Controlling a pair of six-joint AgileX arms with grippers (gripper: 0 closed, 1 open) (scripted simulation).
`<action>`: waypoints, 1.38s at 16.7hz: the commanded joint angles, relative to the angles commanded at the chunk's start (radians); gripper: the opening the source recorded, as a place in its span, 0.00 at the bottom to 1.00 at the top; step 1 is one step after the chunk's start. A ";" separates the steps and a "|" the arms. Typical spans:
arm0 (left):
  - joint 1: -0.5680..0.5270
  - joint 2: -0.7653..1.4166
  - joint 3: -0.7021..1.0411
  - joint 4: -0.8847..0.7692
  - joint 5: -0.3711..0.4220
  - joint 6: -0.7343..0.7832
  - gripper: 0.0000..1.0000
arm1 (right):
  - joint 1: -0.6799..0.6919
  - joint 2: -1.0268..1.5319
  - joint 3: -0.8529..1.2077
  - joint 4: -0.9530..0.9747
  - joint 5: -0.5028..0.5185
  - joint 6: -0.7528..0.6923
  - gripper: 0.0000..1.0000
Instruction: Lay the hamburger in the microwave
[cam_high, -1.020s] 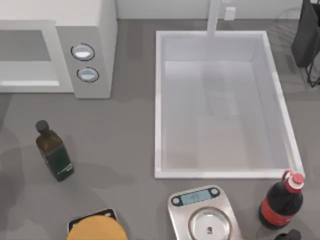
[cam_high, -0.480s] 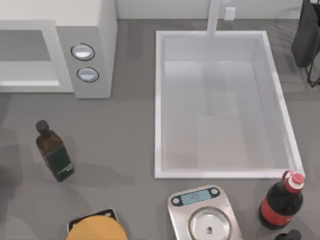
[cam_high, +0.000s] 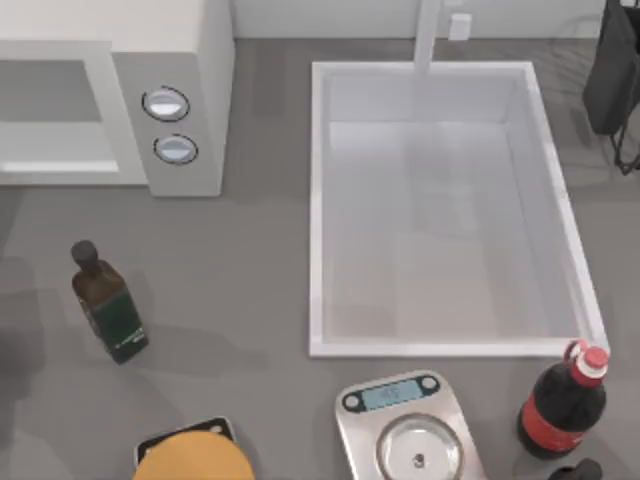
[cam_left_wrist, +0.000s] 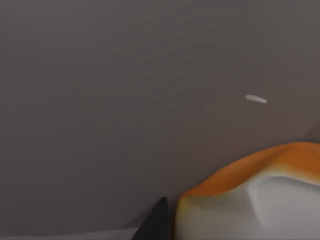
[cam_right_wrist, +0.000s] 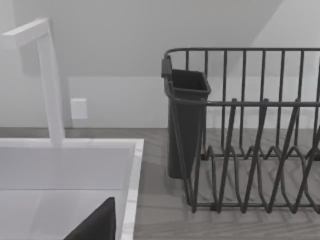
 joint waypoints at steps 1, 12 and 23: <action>0.000 0.000 0.000 0.000 0.000 0.000 0.55 | 0.000 0.000 0.000 0.000 0.000 0.000 1.00; 0.000 0.000 0.000 0.000 0.000 0.000 0.00 | 0.000 0.000 0.000 0.000 0.000 0.000 1.00; -0.023 -0.118 0.118 -0.237 0.011 -0.023 0.00 | 0.000 0.000 0.000 0.000 0.000 0.000 1.00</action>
